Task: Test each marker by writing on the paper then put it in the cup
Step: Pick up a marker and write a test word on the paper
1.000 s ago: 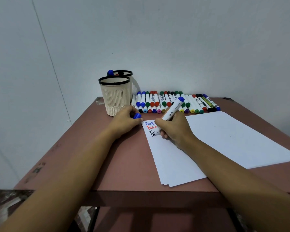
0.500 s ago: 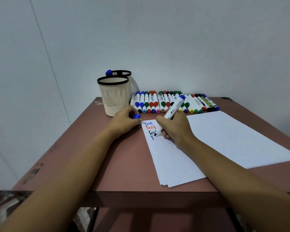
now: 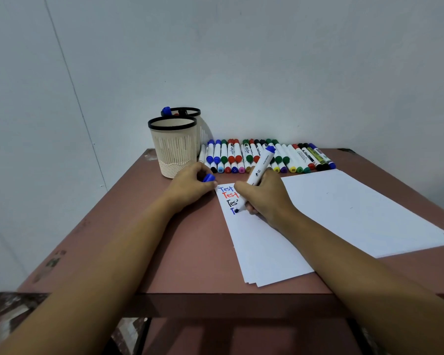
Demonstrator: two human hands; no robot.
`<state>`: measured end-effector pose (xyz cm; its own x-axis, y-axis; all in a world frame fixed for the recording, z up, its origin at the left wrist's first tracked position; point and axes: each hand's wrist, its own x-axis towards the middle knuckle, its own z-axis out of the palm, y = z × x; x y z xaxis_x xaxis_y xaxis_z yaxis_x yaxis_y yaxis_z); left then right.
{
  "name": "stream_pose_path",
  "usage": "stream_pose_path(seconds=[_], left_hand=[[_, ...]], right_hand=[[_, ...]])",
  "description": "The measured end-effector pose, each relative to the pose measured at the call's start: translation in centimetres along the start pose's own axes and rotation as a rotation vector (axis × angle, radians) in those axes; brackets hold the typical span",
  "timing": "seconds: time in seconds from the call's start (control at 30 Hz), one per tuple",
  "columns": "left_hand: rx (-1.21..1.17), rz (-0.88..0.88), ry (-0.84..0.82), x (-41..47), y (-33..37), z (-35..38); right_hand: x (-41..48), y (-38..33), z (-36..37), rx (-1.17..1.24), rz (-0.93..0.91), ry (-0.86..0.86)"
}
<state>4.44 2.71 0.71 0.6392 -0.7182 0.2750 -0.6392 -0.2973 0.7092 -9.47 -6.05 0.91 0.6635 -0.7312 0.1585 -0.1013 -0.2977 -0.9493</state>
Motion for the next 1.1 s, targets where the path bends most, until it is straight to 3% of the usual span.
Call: stream_pose_path(seconds=[0.2,0.67,0.87,1.1], left_hand=[[0.015,0.002,0.006,-0.02,-0.02,-0.03],[0.028,0.006,-0.005,0.03,-0.10,-0.04],[0.027,0.006,-0.010,0.04,-0.07,-0.04],[0.034,0.006,-0.009,0.02,-0.05,-0.05]], right_hand=[[0.22,0.27,-0.02,0.014,-0.037,0.083],[0.17,0.27,0.01,-0.010,-0.037,0.039],[0.34,0.28,-0.22,0.020,-0.036,0.142],[0.31,0.16,-0.15,-0.025,-0.053,0.118]])
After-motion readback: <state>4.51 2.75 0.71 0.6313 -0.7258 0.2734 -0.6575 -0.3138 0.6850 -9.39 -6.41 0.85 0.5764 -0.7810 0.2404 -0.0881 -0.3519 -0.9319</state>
